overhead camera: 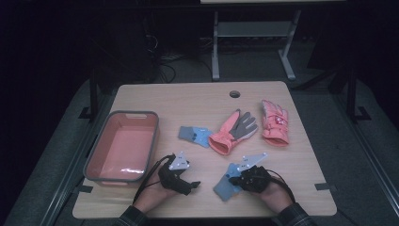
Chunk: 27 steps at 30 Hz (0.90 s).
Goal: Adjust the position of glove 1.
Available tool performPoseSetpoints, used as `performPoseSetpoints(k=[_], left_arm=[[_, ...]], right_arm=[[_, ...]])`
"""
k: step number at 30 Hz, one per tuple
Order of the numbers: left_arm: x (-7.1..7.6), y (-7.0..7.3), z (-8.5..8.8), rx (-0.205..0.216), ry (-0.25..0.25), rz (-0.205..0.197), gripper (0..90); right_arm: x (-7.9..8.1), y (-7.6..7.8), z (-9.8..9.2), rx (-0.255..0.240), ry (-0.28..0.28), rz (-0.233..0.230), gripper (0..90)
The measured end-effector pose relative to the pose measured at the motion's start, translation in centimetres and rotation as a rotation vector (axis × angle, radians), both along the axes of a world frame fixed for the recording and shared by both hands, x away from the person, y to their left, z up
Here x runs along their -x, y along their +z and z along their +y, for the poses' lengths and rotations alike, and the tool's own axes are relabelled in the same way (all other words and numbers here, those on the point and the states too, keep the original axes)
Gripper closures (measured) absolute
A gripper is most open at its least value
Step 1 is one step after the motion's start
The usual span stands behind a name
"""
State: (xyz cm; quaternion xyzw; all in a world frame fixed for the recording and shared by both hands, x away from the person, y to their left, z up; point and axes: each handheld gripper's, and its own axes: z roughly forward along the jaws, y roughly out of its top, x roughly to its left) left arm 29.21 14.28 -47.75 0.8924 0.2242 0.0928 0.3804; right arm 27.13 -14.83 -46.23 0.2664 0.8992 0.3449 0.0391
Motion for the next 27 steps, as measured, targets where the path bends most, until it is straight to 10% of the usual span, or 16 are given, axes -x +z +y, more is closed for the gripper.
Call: performPoseSetpoints(k=[4,14,27], left_arm=[[0.0,0.0,0.0,0.0,0.001,0.001,12.8],[-0.1,0.1,0.0,0.003,0.009,-0.001,14.4],[-2.0,2.0,-0.4,0.013,0.161,0.029,88.5]], right_arm=[[0.0,0.1,0.0,0.004,0.002,0.006,88.5],[-0.7,1.3,-3.7,-0.058,-0.168,-0.097,34.8],[-1.2,-1.0,-8.8,-0.027,-0.34,-0.114,13.1]])
